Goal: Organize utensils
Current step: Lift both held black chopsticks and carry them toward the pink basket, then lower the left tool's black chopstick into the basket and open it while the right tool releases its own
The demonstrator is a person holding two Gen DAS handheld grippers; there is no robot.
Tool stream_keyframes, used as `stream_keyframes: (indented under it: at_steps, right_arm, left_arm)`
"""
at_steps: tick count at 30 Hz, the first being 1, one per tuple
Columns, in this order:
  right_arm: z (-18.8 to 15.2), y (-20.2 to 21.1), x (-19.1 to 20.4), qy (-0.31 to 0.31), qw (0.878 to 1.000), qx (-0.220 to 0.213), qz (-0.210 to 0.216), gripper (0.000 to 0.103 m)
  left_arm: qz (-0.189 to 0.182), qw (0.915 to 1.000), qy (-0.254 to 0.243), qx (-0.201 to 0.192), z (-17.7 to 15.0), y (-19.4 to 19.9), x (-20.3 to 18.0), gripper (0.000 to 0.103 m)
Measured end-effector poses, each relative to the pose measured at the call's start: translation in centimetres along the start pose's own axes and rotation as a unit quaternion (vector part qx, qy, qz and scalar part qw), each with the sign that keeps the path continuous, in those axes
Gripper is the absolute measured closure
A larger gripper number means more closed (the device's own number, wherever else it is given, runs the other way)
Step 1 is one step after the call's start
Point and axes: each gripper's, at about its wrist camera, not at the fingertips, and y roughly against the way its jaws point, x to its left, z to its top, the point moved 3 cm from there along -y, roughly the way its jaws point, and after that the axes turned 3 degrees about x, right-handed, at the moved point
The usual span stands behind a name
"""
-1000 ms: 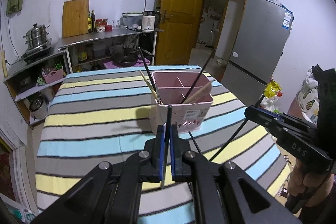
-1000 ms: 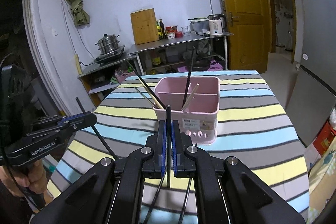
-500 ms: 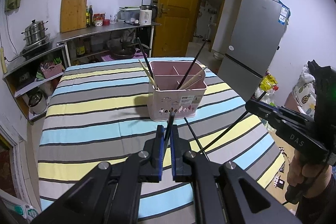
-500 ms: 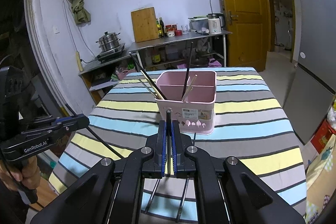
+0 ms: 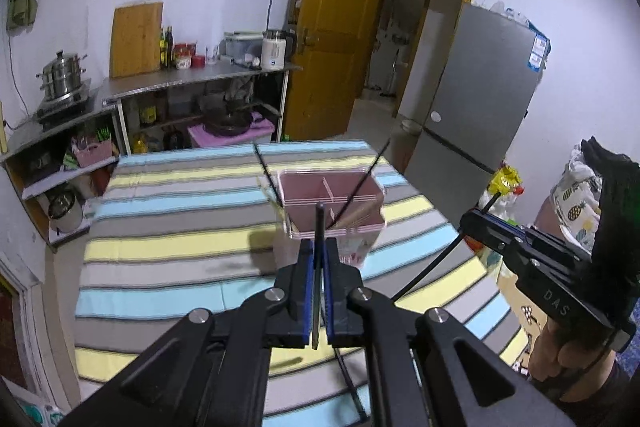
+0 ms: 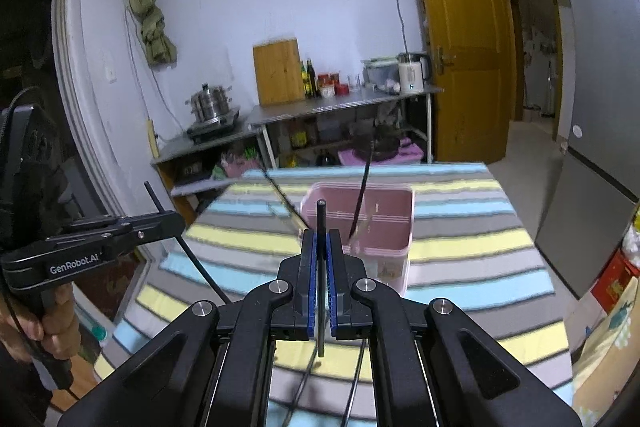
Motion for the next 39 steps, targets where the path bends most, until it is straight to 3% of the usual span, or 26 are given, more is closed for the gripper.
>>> stream_keyframes:
  at_steps: [9, 20, 28, 39]
  right_arm:
    - [5.6, 0.7, -0.3, -0.004, 0.997, -0.071, -0.003, 0.099]
    - [7.8, -3.1, -0.7, 0.003, 0.995, -0.094, -0.013, 0.099]
    - [6.3, -6.4, -1.4, 0.008, 0.997, -0.077, -0.022, 0.099]
    - [3.5, -9.7, -2.4, 0.002, 0.999, -0.031, -0.021, 0.099]
  left_arm:
    - [-0.004, 0.9988, -0.009, -0.047, 5.9, 0.3, -0.8, 0.098]
    - [0.012, 0.9969, -0.012, -0.076, 9.8, -2.5, -0.2, 0.098]
    - [0.007, 0.9971, -0.016, -0.074, 9.1, -6.0, -0.2, 0.098]
    - [0.007, 0.9997, -0.003, -0.025, 6.4, -10.4, 0.6, 0.098]
